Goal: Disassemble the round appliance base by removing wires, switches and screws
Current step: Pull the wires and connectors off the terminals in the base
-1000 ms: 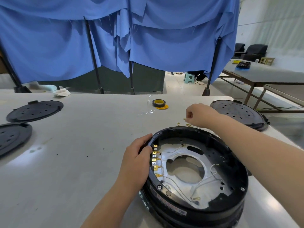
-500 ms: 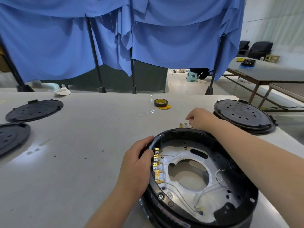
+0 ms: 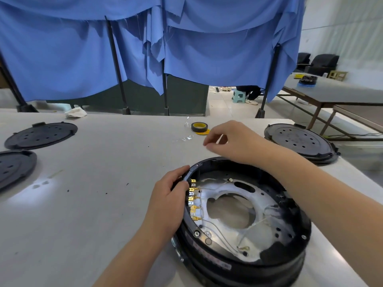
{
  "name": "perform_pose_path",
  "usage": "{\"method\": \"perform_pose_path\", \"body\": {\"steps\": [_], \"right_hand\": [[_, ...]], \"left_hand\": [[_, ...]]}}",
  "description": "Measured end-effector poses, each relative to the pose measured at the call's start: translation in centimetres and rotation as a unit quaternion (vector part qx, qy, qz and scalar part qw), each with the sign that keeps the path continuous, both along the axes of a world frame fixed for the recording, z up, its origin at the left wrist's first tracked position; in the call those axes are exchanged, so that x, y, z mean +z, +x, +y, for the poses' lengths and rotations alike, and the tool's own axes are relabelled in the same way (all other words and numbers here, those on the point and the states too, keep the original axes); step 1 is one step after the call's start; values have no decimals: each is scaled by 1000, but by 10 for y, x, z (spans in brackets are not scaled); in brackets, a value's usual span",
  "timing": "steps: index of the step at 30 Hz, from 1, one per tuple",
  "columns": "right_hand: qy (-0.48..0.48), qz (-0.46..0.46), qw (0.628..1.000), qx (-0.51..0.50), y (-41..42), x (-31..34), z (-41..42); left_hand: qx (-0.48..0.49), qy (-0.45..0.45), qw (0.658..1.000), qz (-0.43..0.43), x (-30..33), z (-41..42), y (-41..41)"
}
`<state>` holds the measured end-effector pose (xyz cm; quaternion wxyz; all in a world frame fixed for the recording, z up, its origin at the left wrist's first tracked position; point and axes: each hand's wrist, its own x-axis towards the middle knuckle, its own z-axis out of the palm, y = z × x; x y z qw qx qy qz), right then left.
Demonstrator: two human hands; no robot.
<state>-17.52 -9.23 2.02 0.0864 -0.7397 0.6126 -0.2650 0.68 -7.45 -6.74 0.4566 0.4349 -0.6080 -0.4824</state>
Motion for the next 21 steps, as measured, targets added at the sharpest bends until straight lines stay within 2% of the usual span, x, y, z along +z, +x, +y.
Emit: {"method": "perform_pose_path", "body": {"steps": [3, 6, 9, 21], "right_hand": [[61, 8, 998, 33, 17, 1, 17], [93, 15, 995, 9, 22, -6, 25], [106, -12, 994, -14, 25, -23, 30], [141, -112, 984, 13, 34, -53, 29]], "left_hand": [[-2, -1, 1000, 9, -1, -2, -1], [2, -2, 1000, 16, -2, -4, -2], [1, -14, 1000, 11, -2, -5, -3], [-7, -17, 1000, 8, 1, -2, -2]]}}
